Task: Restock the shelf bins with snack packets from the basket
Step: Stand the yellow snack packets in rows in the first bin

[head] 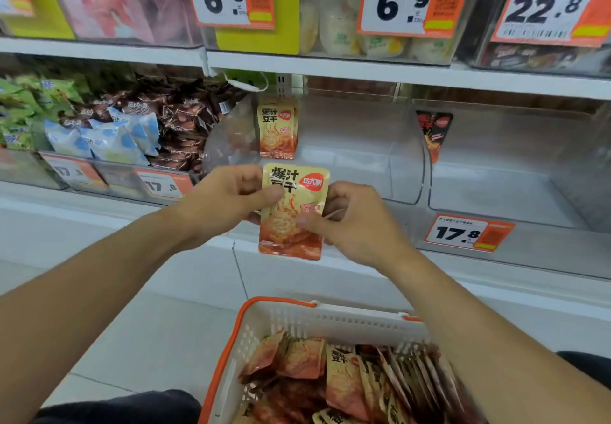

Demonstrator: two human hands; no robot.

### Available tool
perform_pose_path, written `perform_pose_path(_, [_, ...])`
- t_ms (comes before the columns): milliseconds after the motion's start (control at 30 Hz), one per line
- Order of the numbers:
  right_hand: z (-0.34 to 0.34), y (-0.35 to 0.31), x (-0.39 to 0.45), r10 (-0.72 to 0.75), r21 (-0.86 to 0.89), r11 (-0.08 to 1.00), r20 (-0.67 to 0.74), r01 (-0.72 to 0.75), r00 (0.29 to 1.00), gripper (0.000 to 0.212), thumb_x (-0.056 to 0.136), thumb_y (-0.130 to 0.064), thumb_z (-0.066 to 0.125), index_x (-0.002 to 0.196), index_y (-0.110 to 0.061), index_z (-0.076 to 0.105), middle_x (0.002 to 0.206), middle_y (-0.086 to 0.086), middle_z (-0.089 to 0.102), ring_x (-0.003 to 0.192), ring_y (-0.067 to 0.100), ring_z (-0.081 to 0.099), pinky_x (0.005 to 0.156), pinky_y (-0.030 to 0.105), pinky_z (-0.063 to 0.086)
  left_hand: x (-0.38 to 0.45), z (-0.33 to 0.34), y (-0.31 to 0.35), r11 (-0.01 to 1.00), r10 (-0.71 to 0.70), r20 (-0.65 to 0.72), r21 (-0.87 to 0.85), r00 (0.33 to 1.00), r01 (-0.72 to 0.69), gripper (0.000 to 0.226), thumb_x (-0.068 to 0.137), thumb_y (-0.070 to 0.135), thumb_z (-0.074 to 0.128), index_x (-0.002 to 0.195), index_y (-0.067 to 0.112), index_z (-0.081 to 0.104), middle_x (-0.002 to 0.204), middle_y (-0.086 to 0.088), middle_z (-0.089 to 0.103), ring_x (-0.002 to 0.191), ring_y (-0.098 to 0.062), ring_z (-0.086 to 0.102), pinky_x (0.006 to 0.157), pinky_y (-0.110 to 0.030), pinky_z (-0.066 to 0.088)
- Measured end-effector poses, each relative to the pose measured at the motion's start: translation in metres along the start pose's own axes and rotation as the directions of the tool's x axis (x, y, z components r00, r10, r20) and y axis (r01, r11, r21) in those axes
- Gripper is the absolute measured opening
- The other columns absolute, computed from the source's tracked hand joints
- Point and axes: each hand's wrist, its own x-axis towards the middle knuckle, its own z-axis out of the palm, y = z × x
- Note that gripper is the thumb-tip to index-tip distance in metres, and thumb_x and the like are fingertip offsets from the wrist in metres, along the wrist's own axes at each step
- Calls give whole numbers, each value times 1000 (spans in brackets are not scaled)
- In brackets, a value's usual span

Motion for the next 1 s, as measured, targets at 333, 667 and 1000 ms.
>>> perform_pose_path(333, [-10, -5, 128, -194, -291, 951, -287, 107, 938, 26, 75, -27, 85, 93, -16, 69, 86, -6, 67, 78, 8, 63, 71, 25, 51, 28, -32, -44, 845, 303, -411, 533, 860, -44, 25, 86, 17, 75, 109, 18, 65, 103, 4, 64, 93, -10, 58, 85, -24, 46])
perform_pose_path(667, [50, 25, 260, -24, -313, 949, -204, -42, 979, 27, 72, -22, 88, 93, -12, 74, 100, 3, 74, 87, 12, 64, 74, 26, 51, 55, -38, -77, 757, 444, -358, 641, 821, -129, 20, 76, 27, 85, 90, 21, 72, 91, 10, 56, 95, -5, 42, 78, -15, 25])
perform_pose_path(1000, [61, 44, 274, 13, -438, 890, -263, -131, 965, 53, 80, -58, 73, 73, -5, 73, 78, 8, 73, 83, 19, 69, 78, 29, 55, 57, -42, -85, 762, 472, -323, 618, 820, -195, 20, 77, 29, 83, 93, 21, 73, 91, 12, 56, 94, -5, 43, 82, -1, 27])
